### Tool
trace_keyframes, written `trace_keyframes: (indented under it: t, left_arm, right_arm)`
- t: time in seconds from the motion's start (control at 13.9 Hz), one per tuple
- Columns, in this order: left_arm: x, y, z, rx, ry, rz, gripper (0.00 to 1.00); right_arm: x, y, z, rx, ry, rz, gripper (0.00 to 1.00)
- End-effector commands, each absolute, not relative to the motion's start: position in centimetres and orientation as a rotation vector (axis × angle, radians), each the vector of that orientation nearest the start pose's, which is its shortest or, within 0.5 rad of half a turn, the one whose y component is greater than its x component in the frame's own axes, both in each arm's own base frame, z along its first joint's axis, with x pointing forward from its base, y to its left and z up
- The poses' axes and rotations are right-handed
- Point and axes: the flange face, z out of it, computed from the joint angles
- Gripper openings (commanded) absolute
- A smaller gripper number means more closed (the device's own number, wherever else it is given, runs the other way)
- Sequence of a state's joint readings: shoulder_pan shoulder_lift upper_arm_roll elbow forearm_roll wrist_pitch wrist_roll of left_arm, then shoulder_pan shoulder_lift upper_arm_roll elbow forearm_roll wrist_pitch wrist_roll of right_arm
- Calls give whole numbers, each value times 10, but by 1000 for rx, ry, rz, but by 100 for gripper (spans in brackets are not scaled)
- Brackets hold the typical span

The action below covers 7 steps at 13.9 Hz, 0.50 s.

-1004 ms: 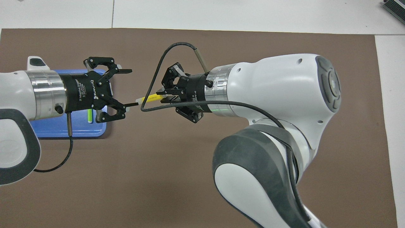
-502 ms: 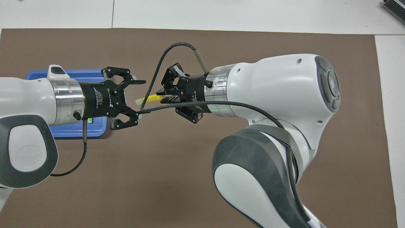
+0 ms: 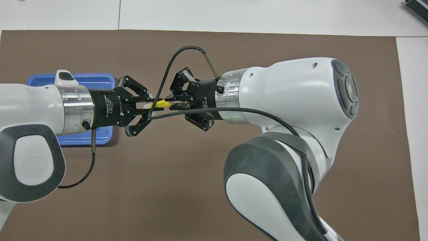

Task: Right arm passes pens to left for tray arrangement
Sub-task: 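Bring the left gripper to the yellow pen held by the right gripper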

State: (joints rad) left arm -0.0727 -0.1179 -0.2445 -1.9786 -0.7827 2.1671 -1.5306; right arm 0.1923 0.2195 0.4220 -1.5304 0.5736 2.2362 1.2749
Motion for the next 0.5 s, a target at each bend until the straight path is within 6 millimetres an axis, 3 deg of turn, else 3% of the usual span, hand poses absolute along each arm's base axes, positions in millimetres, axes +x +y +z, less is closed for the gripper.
trace_keyframes:
  t: [0.0,0.22,0.29,0.36,0.43]
  left_arm:
    - [510,-203,560,1725,1737,-471,0]
    - [510,-201,559,1768,1693,-459,0]
    - [510,-199,559,1783,1680,-461,0]
    - [510,-197,558,1798,1670,-463,0]
    - [509,-194,558,1825,1645,-459,0]
  right_arm:
    - [549,374,600,-2112,1067,301,0]
    - [549,374,600,-2113,1068,304,0]
    - [549,373,600,-2118,1068,311,26]
    - [547,374,600,-2134,1053,305,99]
    - [548,373,599,-2142,1053,307,100]
